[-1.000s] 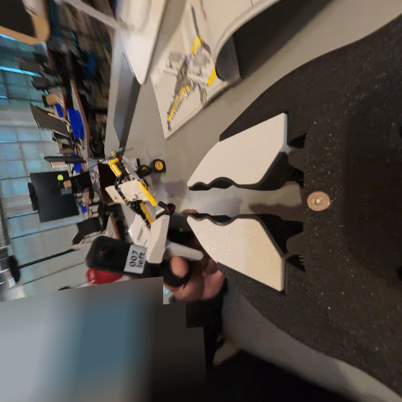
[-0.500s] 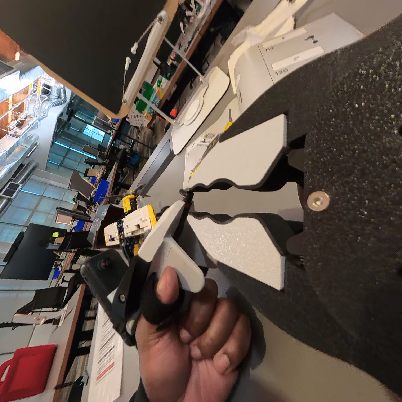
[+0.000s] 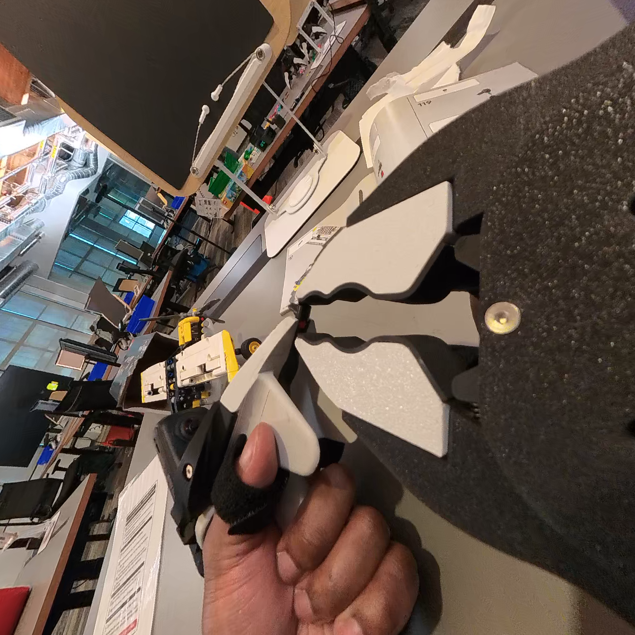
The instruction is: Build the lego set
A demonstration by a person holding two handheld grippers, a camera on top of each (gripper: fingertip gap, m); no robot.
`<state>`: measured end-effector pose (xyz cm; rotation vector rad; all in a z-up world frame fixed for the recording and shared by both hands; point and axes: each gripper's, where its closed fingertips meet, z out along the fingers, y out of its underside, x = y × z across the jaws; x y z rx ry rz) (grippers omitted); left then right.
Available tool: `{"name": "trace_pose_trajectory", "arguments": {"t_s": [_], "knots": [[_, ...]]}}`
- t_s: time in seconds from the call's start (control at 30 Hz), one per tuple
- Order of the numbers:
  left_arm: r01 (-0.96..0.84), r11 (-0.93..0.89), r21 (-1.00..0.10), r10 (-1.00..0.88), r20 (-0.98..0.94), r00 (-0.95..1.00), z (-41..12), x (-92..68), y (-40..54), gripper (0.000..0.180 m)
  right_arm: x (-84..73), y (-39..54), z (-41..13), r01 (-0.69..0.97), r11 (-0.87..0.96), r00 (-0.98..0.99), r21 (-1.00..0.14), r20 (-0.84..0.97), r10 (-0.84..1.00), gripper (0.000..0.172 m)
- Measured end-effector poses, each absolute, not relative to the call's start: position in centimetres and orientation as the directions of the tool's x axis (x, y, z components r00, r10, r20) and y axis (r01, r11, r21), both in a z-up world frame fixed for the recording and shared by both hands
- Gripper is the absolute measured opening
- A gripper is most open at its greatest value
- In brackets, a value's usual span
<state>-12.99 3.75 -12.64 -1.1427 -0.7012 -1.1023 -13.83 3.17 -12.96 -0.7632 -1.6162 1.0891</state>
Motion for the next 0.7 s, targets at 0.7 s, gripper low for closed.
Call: {"name": "trace_pose_trajectory", "arguments": {"t_s": [0.7], "knots": [[0.932,0.025,-0.363,-0.349,0.870,0.348,-12.28,-12.81,3.68,0.006,-13.48,3.80,-12.73,-0.015,0.298,-0.348,-0.954,0.284,0.893,0.012]]}}
